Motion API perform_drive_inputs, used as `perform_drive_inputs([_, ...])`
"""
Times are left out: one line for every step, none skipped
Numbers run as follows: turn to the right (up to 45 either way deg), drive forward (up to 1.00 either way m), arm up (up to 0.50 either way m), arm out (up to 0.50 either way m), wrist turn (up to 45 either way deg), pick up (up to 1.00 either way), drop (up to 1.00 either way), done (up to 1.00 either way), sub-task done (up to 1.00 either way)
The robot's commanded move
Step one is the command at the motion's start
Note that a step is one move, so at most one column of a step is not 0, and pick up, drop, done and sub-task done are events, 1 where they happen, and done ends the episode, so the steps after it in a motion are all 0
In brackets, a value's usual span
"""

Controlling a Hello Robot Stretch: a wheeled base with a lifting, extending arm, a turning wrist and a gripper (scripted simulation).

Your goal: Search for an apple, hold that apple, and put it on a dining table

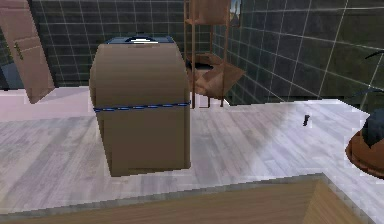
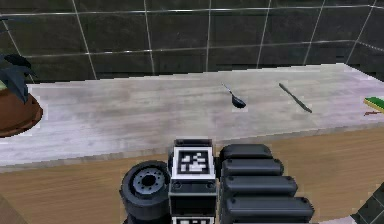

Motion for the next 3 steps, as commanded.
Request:
perform_drive_inputs([-45.0,0.00,0.00,0.00,0.0,0.00,0.00,0.00,0.00])
perform_drive_inputs([-45.0,0.00,0.00,0.00,0.0,0.00,0.00,0.00,0.00])
perform_drive_inputs([-12.0,0.00,0.00,0.00,0.0,0.00,0.00,0.00,0.00])
